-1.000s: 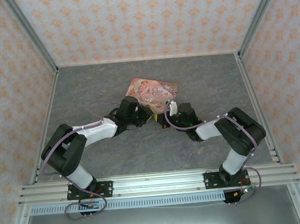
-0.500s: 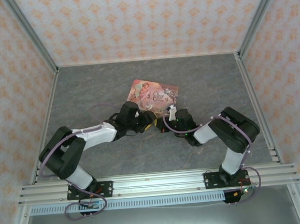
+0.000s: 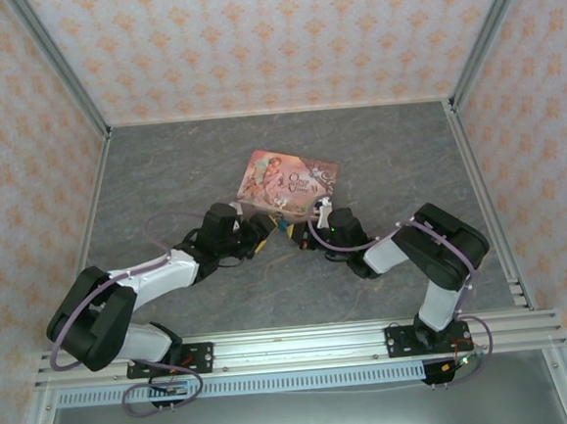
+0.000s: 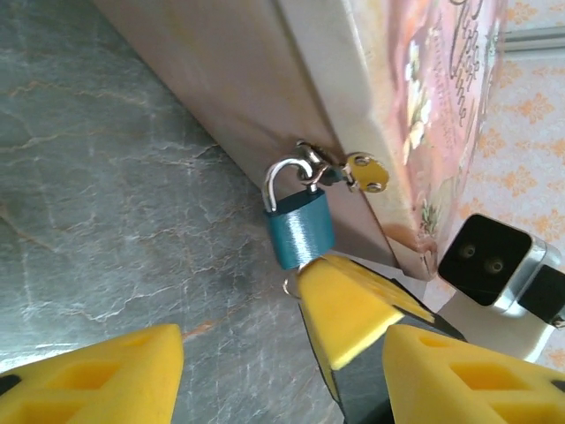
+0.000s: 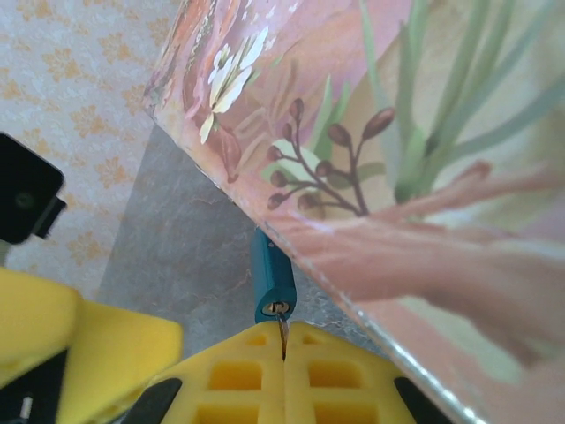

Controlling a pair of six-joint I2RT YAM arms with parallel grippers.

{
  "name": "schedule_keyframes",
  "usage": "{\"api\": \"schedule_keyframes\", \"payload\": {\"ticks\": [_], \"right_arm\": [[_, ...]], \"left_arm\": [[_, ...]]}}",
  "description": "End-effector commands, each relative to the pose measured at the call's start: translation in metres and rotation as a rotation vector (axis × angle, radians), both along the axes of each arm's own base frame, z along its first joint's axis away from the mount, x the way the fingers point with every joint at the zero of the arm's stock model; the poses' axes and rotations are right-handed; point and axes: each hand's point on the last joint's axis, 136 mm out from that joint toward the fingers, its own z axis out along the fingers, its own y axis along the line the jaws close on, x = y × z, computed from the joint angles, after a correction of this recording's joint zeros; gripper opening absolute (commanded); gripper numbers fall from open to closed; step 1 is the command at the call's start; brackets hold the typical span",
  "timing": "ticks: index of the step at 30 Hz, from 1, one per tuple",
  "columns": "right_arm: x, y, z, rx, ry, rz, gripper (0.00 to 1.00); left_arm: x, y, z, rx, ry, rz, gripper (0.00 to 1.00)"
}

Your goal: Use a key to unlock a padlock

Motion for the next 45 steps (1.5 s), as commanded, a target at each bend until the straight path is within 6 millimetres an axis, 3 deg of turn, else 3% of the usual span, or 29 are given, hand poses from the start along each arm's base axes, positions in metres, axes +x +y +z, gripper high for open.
{"api": "schedule_keyframes", "payload": {"ticks": [1, 8, 24, 45], "right_arm": [[0.004, 0.012, 0.014, 0.088, 0.03, -0.015, 0.0], [0.004, 0.017, 0.014, 0.134, 0.09, -0.032, 0.0], [0.001, 0.02, 0.009, 0.138, 0.135, -0.031, 0.0], [0.001, 0.021, 0.006, 0.136, 0.145, -0.026, 0.0]], "left_arm": [[0.014, -0.001, 0.013, -0.058, -0.056, 0.054, 0.59], [0.021, -0.009, 0.009, -0.115, -0.044, 0.068, 0.5], [0.035, -0.022, -0.005, -0.19, 0.019, 0.121, 0.39], [0.048, -0.021, -0.006, -0.241, 0.022, 0.193, 0.27]]}}
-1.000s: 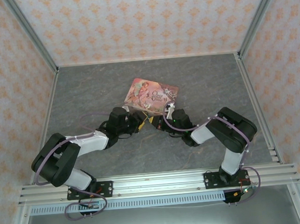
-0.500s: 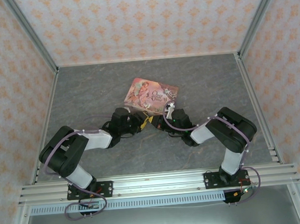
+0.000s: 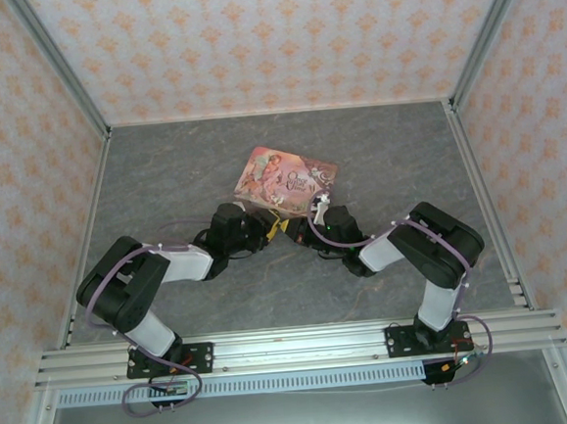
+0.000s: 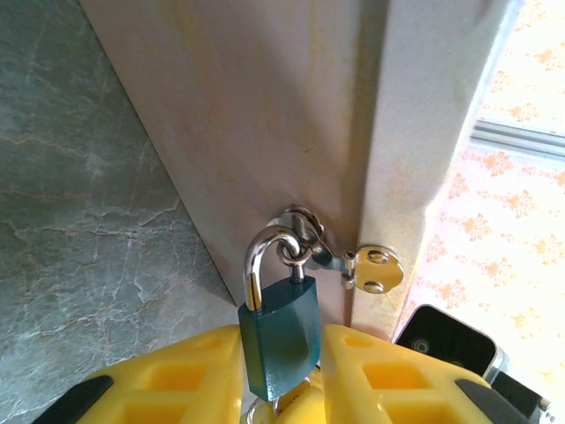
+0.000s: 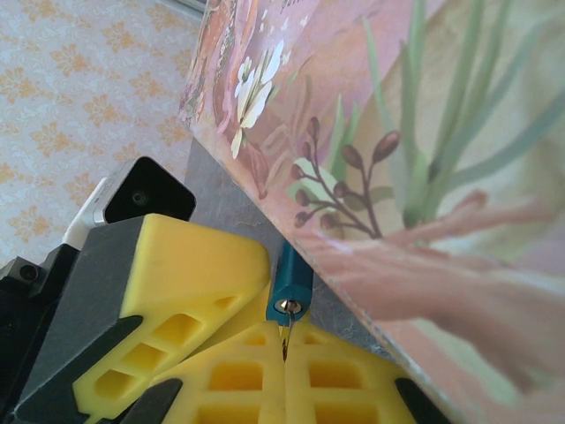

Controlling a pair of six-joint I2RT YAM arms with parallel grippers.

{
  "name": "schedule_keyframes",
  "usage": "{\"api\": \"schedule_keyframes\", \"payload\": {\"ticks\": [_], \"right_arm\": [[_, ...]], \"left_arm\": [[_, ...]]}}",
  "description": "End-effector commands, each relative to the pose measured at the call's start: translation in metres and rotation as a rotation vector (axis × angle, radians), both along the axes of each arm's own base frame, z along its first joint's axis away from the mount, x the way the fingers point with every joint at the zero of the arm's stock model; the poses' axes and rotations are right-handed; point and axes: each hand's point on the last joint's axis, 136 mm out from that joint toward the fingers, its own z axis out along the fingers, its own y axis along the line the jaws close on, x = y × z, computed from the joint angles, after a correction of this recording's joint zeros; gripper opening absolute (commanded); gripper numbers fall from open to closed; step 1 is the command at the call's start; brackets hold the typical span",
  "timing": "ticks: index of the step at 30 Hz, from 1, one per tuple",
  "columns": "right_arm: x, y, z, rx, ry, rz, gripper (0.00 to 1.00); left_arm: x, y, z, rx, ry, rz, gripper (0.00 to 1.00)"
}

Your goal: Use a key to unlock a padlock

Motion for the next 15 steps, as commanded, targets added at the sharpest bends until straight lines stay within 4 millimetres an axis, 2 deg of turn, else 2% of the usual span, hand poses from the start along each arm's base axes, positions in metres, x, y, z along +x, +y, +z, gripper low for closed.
{"api": "schedule_keyframes", "payload": {"ticks": [1, 7, 15], "right_arm": [[-0.0045, 0.0076, -0.0048, 0.018, 0.043, 0.019, 0.0], [-0.0047, 0.0083, -0.0028, 0.024, 0.041, 0.021, 0.0], [-0.0046, 0.0095, 0.0002, 0.038, 0.043, 0.023, 0.0]], "left_arm": [[0.0096, -0.005, 0.0101, -0.02, -0.039, 0.022, 0.26], [0.0101, -0.004, 0.0069, -0.015, -0.029, 0.029, 0.22], [0.0124, -0.0113, 0.0108, -0.034, -0.044, 0.008, 0.22]]}}
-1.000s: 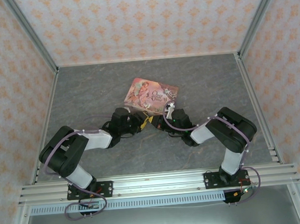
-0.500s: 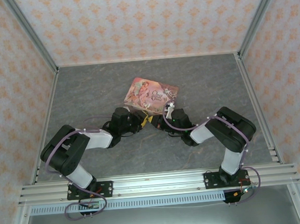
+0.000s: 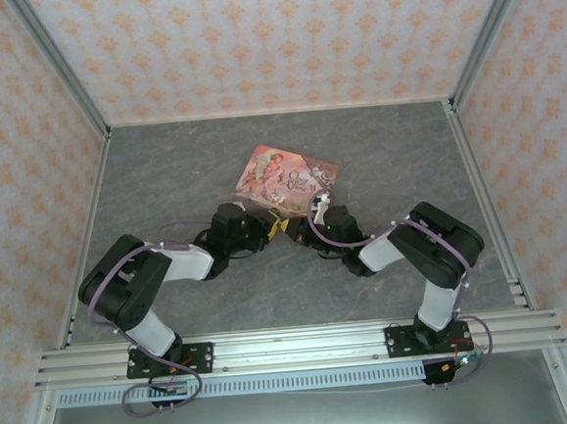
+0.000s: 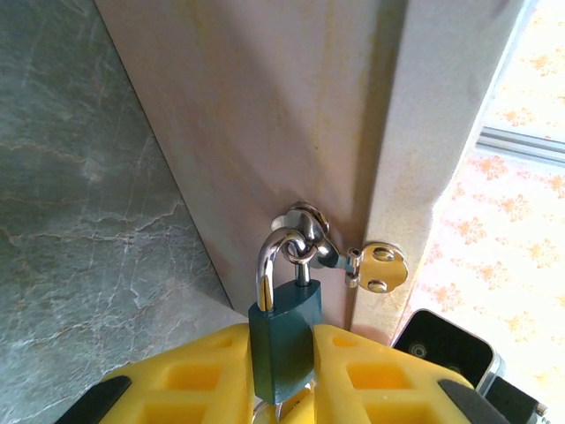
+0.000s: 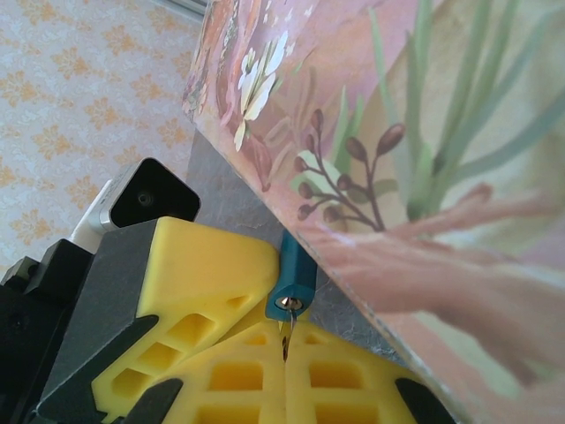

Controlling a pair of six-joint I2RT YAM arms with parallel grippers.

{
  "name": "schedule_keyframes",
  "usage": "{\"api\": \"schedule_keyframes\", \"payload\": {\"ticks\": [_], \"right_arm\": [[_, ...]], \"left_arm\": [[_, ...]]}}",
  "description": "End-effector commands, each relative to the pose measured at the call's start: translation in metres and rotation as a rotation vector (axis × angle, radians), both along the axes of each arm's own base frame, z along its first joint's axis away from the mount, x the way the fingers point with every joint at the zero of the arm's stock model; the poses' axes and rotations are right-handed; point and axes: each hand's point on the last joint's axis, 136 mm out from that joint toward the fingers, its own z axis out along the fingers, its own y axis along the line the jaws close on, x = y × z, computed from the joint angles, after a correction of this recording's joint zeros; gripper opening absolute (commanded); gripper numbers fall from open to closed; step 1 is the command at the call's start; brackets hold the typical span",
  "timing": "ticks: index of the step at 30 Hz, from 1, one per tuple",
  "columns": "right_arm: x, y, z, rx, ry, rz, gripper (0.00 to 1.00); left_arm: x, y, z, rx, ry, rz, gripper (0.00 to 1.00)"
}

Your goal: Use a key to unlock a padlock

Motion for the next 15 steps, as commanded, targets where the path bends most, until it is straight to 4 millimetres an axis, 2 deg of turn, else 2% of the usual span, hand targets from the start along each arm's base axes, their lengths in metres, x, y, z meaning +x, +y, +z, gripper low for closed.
{"api": "schedule_keyframes", "payload": {"ticks": [1, 3, 6, 10, 15], "right_arm": [[-0.006, 0.009, 0.0, 0.034, 0.037, 0.027, 0.0], [-0.006, 0.008, 0.001, 0.027, 0.033, 0.026, 0.0], [-0.007, 0.005, -0.001, -0.001, 0.031, 0.022, 0.02], [-0.007, 0.0, -0.001, -0.032, 0.024, 0.01, 0.07], [-0.008, -0.009, -0.001, -0.072, 0.009, -0.012, 0.22]], "left_arm": [[0.01, -0.01, 0.012, -0.022, -0.042, 0.001, 0.21], [0.009, -0.011, 0.012, -0.016, -0.044, -0.002, 0.16], [0.007, -0.009, 0.01, 0.002, -0.034, 0.001, 0.0], [0.006, -0.008, 0.01, 0.018, -0.031, 0.0, 0.0], [0.005, -0.007, 0.012, 0.024, -0.032, -0.001, 0.0]]}}
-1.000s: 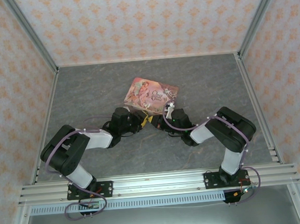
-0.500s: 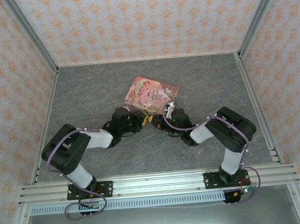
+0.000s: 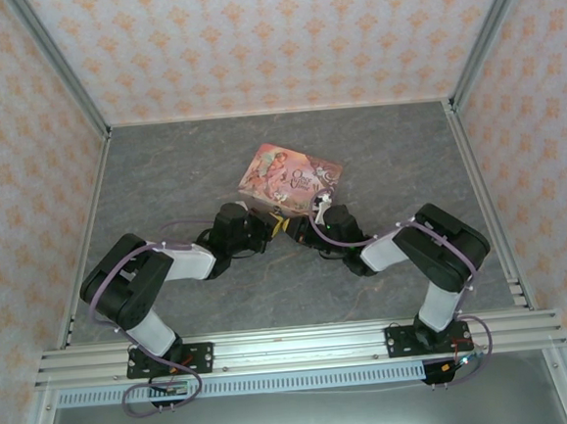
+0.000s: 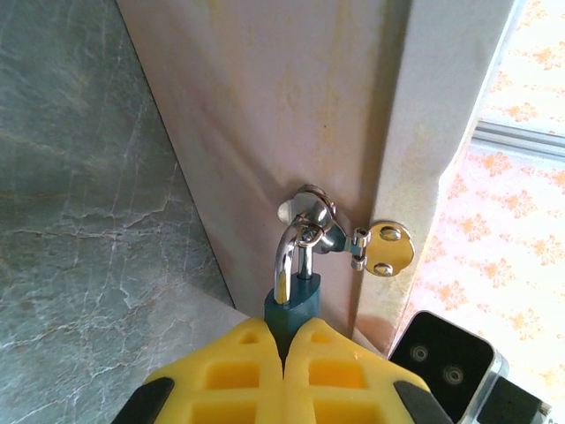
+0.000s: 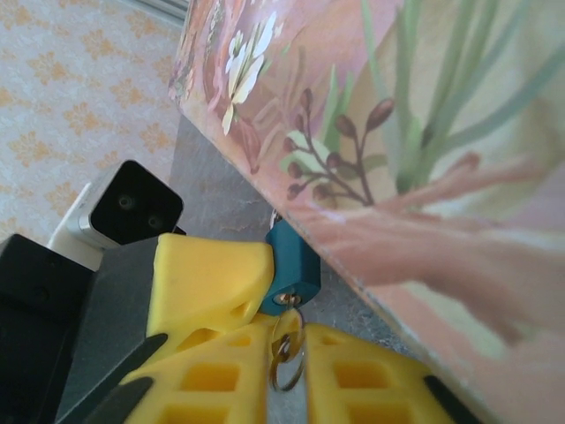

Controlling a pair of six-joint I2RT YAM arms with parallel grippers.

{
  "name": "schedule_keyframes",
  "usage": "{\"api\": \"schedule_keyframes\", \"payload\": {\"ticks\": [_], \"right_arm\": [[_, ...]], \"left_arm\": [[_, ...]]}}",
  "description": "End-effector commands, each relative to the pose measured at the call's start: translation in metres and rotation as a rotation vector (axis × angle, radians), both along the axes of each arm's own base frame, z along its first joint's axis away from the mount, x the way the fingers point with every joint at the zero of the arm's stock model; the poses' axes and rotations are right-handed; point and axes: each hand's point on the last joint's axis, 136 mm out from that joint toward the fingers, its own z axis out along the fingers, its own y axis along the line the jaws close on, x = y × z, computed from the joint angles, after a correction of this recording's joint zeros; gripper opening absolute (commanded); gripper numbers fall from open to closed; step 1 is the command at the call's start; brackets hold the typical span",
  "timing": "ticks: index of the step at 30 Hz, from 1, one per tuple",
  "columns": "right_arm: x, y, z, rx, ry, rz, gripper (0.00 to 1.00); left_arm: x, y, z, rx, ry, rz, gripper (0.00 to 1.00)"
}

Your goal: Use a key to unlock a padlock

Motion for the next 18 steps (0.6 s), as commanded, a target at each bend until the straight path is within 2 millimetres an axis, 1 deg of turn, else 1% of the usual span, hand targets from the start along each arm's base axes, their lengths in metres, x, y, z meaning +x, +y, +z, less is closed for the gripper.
{"api": "schedule_keyframes", "payload": {"ticks": [1, 4, 8, 10, 12, 14, 15, 16, 17, 18], "right_arm": [[-0.009, -0.004, 0.001, -0.042, -0.009, 0.011, 0.25], [-0.012, -0.014, -0.002, -0.123, -0.019, 0.009, 0.32], [-0.02, -0.038, -0.007, -0.299, -0.062, 0.015, 0.4], [-0.024, -0.05, -0.001, -0.386, -0.12, 0.029, 0.43], [-0.028, -0.059, 0.01, -0.463, -0.213, 0.062, 0.44], [-0.034, -0.063, 0.026, -0.515, -0.32, 0.108, 0.44], [-0.037, -0.063, 0.036, -0.544, -0.387, 0.139, 0.44], [-0.041, -0.062, 0.04, -0.58, -0.441, 0.167, 0.45], [-0.045, -0.062, 0.054, -0.609, -0.531, 0.185, 0.45], [-0.049, -0.06, 0.06, -0.647, -0.612, 0.216, 0.45]], "left_arm": [[0.005, -0.002, 0.012, 0.012, -0.029, 0.004, 0.0], [0.004, -0.002, 0.014, 0.02, -0.027, -0.002, 0.0], [0.003, -0.002, 0.018, 0.029, -0.028, -0.009, 0.0], [0.003, -0.003, 0.02, 0.033, -0.023, -0.018, 0.0], [0.002, -0.004, 0.022, 0.041, -0.013, -0.028, 0.0], [0.0, -0.005, 0.023, 0.051, 0.004, -0.041, 0.0], [-0.001, -0.006, 0.025, 0.053, 0.007, -0.044, 0.0], [0.0, -0.006, 0.026, 0.051, 0.007, -0.043, 0.0], [-0.001, -0.006, 0.028, 0.048, 0.007, -0.045, 0.0], [-0.001, -0.005, 0.029, 0.048, 0.007, -0.042, 0.0]]}}
